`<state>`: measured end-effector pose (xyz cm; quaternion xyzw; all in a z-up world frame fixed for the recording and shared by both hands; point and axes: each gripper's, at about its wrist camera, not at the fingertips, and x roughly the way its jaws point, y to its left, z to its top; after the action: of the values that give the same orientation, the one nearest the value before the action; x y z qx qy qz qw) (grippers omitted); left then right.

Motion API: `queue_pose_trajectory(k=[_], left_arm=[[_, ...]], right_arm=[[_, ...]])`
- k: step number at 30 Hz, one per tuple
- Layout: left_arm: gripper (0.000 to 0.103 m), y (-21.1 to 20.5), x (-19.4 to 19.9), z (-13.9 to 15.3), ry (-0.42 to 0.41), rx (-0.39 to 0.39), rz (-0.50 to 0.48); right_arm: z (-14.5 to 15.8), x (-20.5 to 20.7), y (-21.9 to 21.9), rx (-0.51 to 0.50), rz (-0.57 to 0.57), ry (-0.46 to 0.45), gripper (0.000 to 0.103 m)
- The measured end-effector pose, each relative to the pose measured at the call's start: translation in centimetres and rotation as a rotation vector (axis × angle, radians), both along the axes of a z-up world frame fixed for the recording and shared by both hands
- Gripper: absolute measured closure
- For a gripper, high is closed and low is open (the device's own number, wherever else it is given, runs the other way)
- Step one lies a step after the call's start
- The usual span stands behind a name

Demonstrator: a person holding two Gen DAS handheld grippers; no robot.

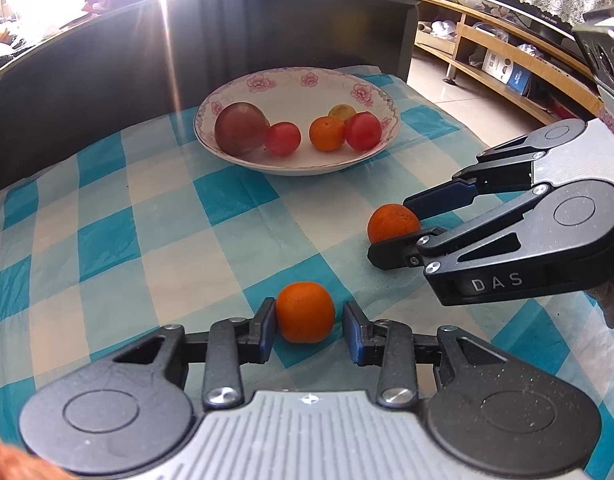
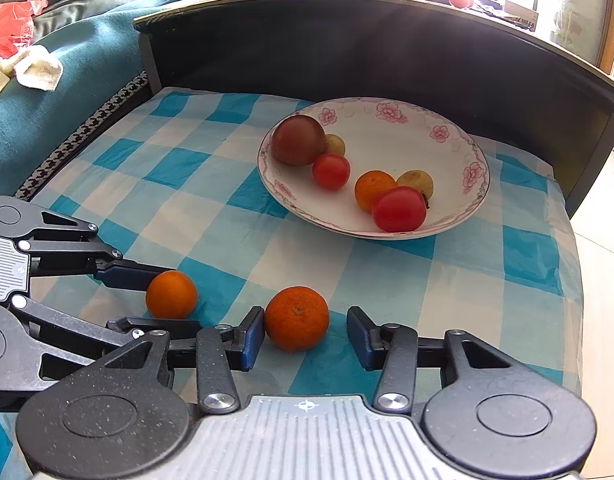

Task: Organize fruits
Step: 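Close the left tool on an orange while the right tool grasps the other orange, then carry both oranges over the white bowl and lower them in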

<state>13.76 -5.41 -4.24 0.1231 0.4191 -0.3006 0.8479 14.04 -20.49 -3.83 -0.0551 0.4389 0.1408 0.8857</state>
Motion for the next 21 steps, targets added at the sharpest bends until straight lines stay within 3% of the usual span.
queue_pose_trajectory(k=[4,6,14,21], left_arm=[[0.058,-0.1,-0.1,0.0,-0.003,0.006,0.001],[0.063,-0.1,0.0,0.1,0.003,0.001,0.005],[0.065,-0.3,0.2,0.6,0.007,-0.016,-0.004],[0.065,-0.7,1.4,2.7,-0.062,-0.063,0.007]], right_arm=[[0.1,-0.1,0.1,-0.005,0.002,0.001,0.066],[0.1,-0.1,0.2,0.004,0.009,0.01,0.075],[0.4,-0.3,0.2,0.002,-0.011,0.015,0.077],[2.1,-0.3,-0.2,0.036,-0.032,-0.037,0.077]])
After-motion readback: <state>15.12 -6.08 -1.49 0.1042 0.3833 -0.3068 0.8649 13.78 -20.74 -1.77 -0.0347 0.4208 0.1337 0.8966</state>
